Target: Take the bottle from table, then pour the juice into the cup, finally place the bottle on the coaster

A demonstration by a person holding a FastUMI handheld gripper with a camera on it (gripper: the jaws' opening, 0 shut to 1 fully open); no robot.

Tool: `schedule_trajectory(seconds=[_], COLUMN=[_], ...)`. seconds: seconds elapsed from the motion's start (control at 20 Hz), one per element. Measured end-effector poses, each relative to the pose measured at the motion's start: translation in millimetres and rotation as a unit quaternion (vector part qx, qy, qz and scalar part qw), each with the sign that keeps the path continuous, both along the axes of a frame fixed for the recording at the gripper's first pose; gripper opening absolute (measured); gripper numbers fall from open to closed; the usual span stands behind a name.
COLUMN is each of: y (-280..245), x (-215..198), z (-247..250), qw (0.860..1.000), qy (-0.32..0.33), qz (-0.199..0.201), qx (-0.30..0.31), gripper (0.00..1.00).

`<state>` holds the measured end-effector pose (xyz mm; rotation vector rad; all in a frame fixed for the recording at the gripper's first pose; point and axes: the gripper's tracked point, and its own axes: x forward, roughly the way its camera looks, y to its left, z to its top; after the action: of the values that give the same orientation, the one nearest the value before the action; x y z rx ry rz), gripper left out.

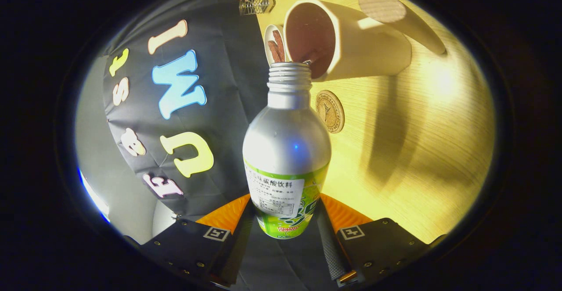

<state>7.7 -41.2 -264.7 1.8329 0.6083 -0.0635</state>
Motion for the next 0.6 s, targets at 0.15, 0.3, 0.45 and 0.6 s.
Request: schedule_trajectory(seconds=[0.15,0.3,0.45,0.6], y=[-0.1,-0.7,-0.9,-4.4], x=[3.0,2.6,5.9,6.0], z=[5.2,8.4,12.7,18.3], qw=[1.0,1.0,1.0,0.999], qy=[0.002,0.002,0.001,0.002], qz=[-0.001,-0.002,-0.004,-0.008], qx=[0.011,0.021,0.029,0.039], gripper=[0.76,0.76,0.76,0.75])
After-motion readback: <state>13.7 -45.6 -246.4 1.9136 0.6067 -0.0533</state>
